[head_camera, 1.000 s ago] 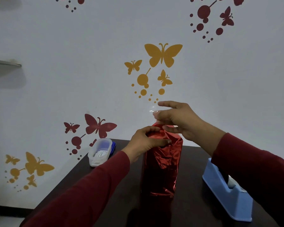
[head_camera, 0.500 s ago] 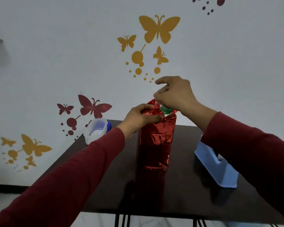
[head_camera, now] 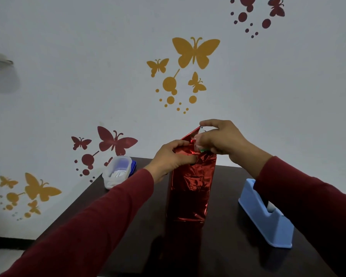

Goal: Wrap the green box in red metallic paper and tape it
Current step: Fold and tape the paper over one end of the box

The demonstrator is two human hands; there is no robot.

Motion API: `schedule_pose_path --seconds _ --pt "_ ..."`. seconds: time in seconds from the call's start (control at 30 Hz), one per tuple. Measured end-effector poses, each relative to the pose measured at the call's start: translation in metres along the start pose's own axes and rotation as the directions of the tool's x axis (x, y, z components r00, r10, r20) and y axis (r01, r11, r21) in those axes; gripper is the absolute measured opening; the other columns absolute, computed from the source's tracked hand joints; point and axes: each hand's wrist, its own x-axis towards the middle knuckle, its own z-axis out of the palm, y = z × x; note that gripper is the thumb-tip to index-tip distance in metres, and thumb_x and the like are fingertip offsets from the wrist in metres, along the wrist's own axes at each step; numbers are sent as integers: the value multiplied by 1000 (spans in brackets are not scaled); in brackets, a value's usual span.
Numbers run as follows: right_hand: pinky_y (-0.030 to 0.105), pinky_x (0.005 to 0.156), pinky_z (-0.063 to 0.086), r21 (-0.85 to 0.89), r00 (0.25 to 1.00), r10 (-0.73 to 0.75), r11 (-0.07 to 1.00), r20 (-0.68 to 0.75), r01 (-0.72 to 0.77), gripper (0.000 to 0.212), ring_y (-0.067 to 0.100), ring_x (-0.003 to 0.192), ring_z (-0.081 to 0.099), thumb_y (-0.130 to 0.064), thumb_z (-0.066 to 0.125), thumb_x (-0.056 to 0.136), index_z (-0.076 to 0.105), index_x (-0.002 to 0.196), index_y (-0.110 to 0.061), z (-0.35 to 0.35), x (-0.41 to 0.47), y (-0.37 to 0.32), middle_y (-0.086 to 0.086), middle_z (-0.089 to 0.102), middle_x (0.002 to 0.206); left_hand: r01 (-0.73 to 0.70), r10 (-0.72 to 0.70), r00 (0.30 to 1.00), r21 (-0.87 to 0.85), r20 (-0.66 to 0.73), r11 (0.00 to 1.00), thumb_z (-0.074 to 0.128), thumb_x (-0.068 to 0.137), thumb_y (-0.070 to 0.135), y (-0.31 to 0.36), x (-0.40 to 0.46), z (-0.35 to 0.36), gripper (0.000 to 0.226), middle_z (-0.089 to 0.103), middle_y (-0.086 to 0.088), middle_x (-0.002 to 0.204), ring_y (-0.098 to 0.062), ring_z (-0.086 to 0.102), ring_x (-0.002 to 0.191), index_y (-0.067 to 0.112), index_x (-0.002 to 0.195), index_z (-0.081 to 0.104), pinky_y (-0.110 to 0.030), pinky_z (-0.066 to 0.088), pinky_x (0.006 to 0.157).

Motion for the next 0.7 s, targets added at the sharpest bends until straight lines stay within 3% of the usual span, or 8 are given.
schedule_pose_path --seconds 0.1,0.27,0.4,0.5,0.57,0.63,0.7 --pt "20 45 46 -15 1000 12 1000 6 -11 61 12 58 72 7 73 76 67 128 -26 -1 1 1 -2 81 87 5 -5 1000 -8 0 1000 90 75 16 0 0 0 56 76 4 104 -9 74 91 25 126 69 -23 61 82" --pt "14 36 38 3 999 50 999 0 -50 64 3 39 60 14 67 81 62 136 -19 1 2 4 7 80 99 4 -4 1000 -28 -1 1000 91 74 15 -4 3 -1 59 76 3 109 -12 74 98 25 127 69 -30 61 91" --pt "14 37 38 -24 997 61 998 -43 -62 66 2 40 60 10 71 80 61 137 -23 3 3 8 4 79 95 -4 5 1000 -23 6 1000 90 74 16 -2 2 -1 58 75 7 106 -5 74 92 25 127 69 -20 59 79" --pt "16 44 48 -96 994 42 994 -104 -52 71 9 60 72 4 76 74 63 137 -27 6 9 12 8 75 103 -2 2 1000 -14 11 1000 90 75 17 -2 3 -1 58 74 7 106 -4 73 91 24 128 68 -16 57 75" --pt "24 56 60 -177 991 15 983 -133 -38 75 14 75 76 -2 77 69 63 137 -31 9 14 16 8 74 106 0 0 1000 -10 15 1000 91 74 18 -2 3 0 59 74 8 105 -1 72 89 24 128 68 -16 56 75" --pt "32 71 65 -258 989 0 965 -146 -38 79 13 76 76 -9 76 64 61 136 -36 11 18 18 3 76 101 -3 4 1000 -10 16 1000 91 74 17 -2 3 0 59 74 9 104 2 72 85 24 128 68 -14 55 73" --pt "35 76 65 -326 989 -16 945 -145 -32 85 12 78 75 -17 76 58 58 138 -39 12 20 18 0 76 104 -7 8 1000 -13 15 1000 92 74 17 -3 3 0 60 74 9 104 1 72 87 23 129 68 -13 55 73"
